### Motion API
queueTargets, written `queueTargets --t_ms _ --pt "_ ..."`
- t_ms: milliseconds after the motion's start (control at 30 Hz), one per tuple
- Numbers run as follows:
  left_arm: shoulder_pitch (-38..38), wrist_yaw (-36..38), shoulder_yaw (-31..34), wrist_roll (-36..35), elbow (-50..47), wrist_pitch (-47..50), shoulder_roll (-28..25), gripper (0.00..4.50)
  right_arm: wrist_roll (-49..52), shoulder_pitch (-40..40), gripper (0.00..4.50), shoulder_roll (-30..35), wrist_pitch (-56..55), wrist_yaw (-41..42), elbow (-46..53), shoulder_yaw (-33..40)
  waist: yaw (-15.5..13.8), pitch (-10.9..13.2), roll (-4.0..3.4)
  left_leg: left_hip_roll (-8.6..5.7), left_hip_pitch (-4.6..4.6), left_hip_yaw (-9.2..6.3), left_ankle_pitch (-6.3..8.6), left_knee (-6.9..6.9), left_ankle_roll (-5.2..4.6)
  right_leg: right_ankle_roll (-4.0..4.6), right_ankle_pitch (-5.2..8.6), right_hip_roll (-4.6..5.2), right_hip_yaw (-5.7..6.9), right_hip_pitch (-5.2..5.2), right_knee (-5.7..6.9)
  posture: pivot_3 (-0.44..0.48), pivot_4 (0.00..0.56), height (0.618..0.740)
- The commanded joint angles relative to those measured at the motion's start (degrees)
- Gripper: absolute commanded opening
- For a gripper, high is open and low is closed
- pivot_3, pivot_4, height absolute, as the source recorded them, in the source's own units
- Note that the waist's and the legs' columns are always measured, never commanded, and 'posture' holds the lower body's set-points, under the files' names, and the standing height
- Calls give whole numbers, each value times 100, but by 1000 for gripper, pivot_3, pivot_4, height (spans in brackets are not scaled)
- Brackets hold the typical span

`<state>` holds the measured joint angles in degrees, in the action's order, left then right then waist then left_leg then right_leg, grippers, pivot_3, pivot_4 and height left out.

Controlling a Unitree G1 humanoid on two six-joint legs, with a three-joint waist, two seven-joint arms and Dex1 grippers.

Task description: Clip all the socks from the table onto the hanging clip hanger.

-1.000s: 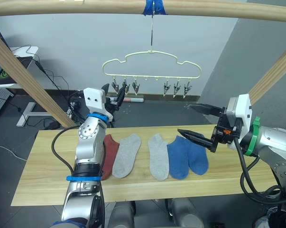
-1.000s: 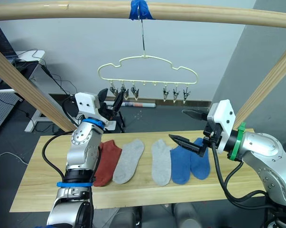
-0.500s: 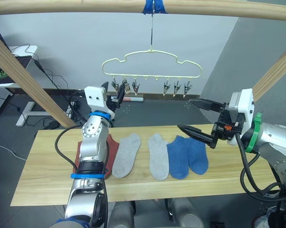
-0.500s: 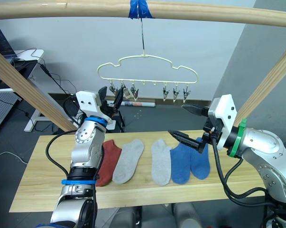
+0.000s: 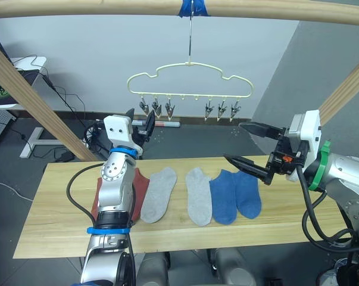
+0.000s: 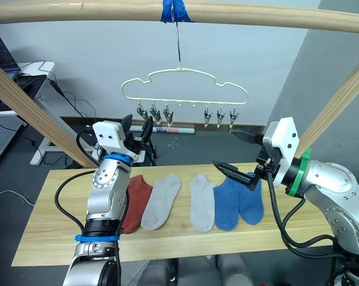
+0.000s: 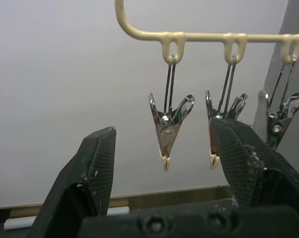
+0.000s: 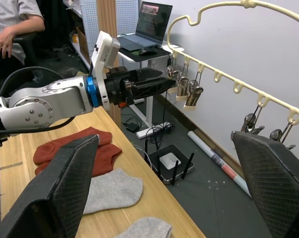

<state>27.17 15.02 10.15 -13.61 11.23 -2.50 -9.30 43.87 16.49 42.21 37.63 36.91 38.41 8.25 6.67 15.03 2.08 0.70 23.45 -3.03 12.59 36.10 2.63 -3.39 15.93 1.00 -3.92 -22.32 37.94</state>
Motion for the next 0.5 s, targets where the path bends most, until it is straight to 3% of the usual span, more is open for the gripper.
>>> queueTargets --t_ms 33,500 --pt "180 -201 -13 127 -7 -55 -6 3319 -28 83 4500 -34 -152 -59 76 147 0 6 2 0 0 -1 0 0 0 0 0 0 1 0 0 -273 283 740" --pt "521 -286 -43 161 364 -222 -2 3319 -49 42 4500 -27 -183 -175 115 195 9 20 0 0 10 -1 0 -2 0 -1 1 0 2 -6 -6 -292 283 740"
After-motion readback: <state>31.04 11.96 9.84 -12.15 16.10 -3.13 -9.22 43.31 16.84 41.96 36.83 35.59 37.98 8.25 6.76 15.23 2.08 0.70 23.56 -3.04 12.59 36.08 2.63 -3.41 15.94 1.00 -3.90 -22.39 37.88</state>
